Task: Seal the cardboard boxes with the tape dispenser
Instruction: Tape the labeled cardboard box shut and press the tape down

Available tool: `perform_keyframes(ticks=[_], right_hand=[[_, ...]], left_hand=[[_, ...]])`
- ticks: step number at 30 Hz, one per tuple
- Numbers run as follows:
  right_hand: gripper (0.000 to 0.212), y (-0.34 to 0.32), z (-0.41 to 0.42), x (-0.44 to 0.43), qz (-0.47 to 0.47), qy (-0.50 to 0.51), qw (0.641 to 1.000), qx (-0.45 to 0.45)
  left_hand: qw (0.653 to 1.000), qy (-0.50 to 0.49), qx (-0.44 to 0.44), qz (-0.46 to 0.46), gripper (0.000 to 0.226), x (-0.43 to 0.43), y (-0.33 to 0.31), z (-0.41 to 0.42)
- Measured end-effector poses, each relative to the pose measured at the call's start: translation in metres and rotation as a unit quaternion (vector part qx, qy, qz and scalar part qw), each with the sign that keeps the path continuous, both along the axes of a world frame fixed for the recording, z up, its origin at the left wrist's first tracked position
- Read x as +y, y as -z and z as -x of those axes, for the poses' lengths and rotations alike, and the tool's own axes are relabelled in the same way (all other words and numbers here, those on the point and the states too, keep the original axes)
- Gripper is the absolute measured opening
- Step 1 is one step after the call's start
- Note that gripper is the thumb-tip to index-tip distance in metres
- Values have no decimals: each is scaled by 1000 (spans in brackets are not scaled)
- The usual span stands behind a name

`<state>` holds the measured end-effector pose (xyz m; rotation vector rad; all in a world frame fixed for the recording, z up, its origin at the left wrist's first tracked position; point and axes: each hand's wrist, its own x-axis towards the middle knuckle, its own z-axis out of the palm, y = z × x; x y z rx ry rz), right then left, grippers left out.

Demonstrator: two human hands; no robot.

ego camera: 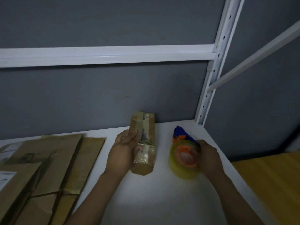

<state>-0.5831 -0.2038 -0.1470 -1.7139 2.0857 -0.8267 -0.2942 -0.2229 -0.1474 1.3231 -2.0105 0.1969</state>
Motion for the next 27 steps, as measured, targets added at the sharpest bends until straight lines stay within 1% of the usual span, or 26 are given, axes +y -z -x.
perform_keyframes(ticks=[2, 4, 5, 6, 8, 10, 11, 12, 13, 14, 15, 16, 17, 18, 19, 20, 21, 24, 25, 27], right_hand=[[16, -5, -5, 3, 40, -4, 997, -72], [27, -21, -12, 7, 84, -14, 983, -160], [30, -30, -16, 8, 105, -20, 976, -190], [29, -38, -19, 8, 129, -26, 973, -191], [26, -51, -24, 7, 169, -44, 972, -157], [26, -63, -28, 6, 186, -68, 970, -142], [27, -67, -30, 5, 192, -79, 969, -136], [29, -72, -32, 6, 200, -88, 967, -130], [30, -77, -33, 6, 208, -95, 965, -127], [30, -81, -34, 6, 218, -102, 962, -131], [31, -85, -37, 7, 230, -108, 957, -140], [31, -88, -40, 7, 244, -112, 952, -150], [31, -91, -43, 8, 258, -114, 946, -161], [30, -95, -47, 8, 269, -116, 940, -173], [31, -99, -49, 8, 273, -120, 936, -187], [35, -104, -50, 7, 268, -132, 933, -201], [40, -110, -49, 6, 254, -159, 928, -223], [60, -127, -39, 0, 157, -286, 903, -281], [67, -131, -36, -2, 130, -318, 896, -280], [74, -132, -32, -4, 116, -355, 888, -268]], left_hand=[[1000, -12, 5, -1, 49, -1, -2, 3], [1000, -15, -8, -2, 50, -3, -2, 4], [1000, -15, -23, -6, 49, -3, -3, 4], [999, -16, -41, -16, 48, -5, -4, 5], [996, -16, -82, -41, 50, -9, -6, 8], [992, -19, -116, -40, 51, -9, -11, 8], [992, -15, -120, -35, 55, -9, -14, 7], [994, -14, -101, -28, 64, -7, -21, 6], [998, -12, -49, -24, 66, -4, -31, 8], [999, -7, 38, -24, 59, 4, -45, 12], [989, 5, 144, -40, 47, 15, -63, 18], [970, 24, 230, -77, 32, 24, -81, 25], [946, 58, 288, -139, 26, 31, -96, 33], [917, 101, 316, -220, 30, 35, -106, 39], [902, 143, 310, -266, 34, 35, -108, 42], [895, 167, 306, -278, 35, 36, -108, 45], [891, 171, 320, -274, 37, 36, -108, 46], [859, 214, 377, -272, 52, 36, -101, 40], [848, 234, 384, -280, 59, 37, -100, 40], [830, 251, 396, -303, 68, 40, -101, 40]])
